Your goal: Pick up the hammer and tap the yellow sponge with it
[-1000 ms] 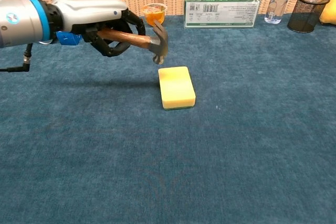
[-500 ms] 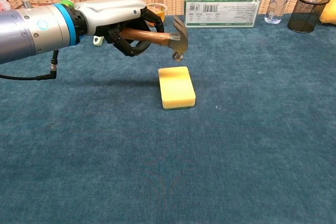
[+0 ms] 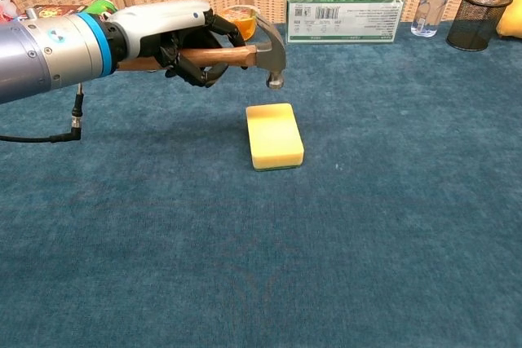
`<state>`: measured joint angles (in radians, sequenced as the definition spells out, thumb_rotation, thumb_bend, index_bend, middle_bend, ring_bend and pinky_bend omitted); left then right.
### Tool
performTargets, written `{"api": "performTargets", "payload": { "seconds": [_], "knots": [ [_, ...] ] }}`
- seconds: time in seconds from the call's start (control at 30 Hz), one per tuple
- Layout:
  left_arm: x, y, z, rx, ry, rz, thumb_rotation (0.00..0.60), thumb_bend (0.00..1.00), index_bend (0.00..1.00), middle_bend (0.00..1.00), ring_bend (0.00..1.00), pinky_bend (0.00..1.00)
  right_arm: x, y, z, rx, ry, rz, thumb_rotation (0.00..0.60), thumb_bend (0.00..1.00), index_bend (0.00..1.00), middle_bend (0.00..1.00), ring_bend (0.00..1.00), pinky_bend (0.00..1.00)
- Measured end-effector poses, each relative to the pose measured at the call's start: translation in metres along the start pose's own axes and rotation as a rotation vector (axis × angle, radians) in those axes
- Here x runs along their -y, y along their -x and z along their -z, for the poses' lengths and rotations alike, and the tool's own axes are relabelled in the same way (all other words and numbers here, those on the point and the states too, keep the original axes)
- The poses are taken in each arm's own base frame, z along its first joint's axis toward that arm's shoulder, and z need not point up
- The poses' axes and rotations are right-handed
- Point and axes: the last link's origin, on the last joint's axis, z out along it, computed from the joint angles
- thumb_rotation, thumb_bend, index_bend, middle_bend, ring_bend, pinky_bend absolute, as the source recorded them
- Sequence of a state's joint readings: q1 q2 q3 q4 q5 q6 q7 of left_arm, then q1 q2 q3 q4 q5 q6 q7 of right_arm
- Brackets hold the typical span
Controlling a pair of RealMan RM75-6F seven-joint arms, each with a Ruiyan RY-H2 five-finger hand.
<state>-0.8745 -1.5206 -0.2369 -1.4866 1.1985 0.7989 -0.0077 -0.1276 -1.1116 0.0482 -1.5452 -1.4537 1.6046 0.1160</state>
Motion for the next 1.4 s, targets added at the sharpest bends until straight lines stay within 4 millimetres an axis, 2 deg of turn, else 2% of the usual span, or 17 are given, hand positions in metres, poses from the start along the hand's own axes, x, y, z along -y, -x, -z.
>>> {"api": "performTargets", "payload": {
  "seconds": [0.23, 0.37, 0.5, 0.7, 0.83, 0.93, 1.1, 1.4],
  "knots": [
    [0.005, 0.017, -0.002, 0.091, -0.051, 0.061, 0.6, 0.72, 0.69, 0.73, 0.7, 0.79, -0.001, -0.001, 0.002, -0.002, 0.009, -0.002, 0.6, 0.33, 0.27, 0.33, 0.35, 0.39],
    [0.009, 0.035, -0.007, 0.178, -0.088, 0.019, 0.6, 0.72, 0.69, 0.73, 0.7, 0.79, -0.002, -0.001, 0.003, -0.004, 0.013, -0.006, 0.6, 0.33, 0.28, 0.33, 0.35, 0.39],
    [0.007, 0.043, -0.012, 0.211, -0.111, -0.022, 0.6, 0.72, 0.69, 0.73, 0.7, 0.79, -0.004, -0.002, 0.006, -0.012, 0.017, -0.006, 0.6, 0.33, 0.28, 0.33, 0.35, 0.39],
    [-0.005, 0.023, -0.013, 0.067, -0.089, 0.01, 0.6, 0.72, 0.69, 0.73, 0.7, 0.79, -0.006, -0.003, 0.009, -0.02, 0.03, -0.01, 0.6, 0.33, 0.27, 0.33, 0.35, 0.38],
    [-0.012, 0.006, -0.005, -0.022, -0.042, 0.063, 0.6, 0.71, 0.69, 0.73, 0.7, 0.79, -0.004, -0.002, 0.008, -0.015, 0.025, -0.009, 0.6, 0.33, 0.28, 0.33, 0.35, 0.38],
    [-0.01, -0.005, 0.003, -0.043, -0.039, 0.087, 0.6, 0.71, 0.69, 0.73, 0.7, 0.79, -0.001, -0.002, 0.007, -0.015, 0.017, -0.007, 0.6, 0.33, 0.28, 0.33, 0.35, 0.38],
    [-0.006, -0.015, 0.012, -0.041, -0.046, 0.115, 0.6, 0.71, 0.69, 0.73, 0.7, 0.79, 0.003, -0.003, 0.005, -0.016, 0.009, -0.001, 0.6, 0.33, 0.28, 0.33, 0.35, 0.38],
    [0.0, -0.022, 0.021, 0.041, -0.074, 0.145, 0.6, 0.71, 0.69, 0.73, 0.7, 0.79, 0.004, -0.003, 0.005, -0.012, 0.004, -0.001, 0.6, 0.33, 0.28, 0.33, 0.35, 0.38]
  ]
}}
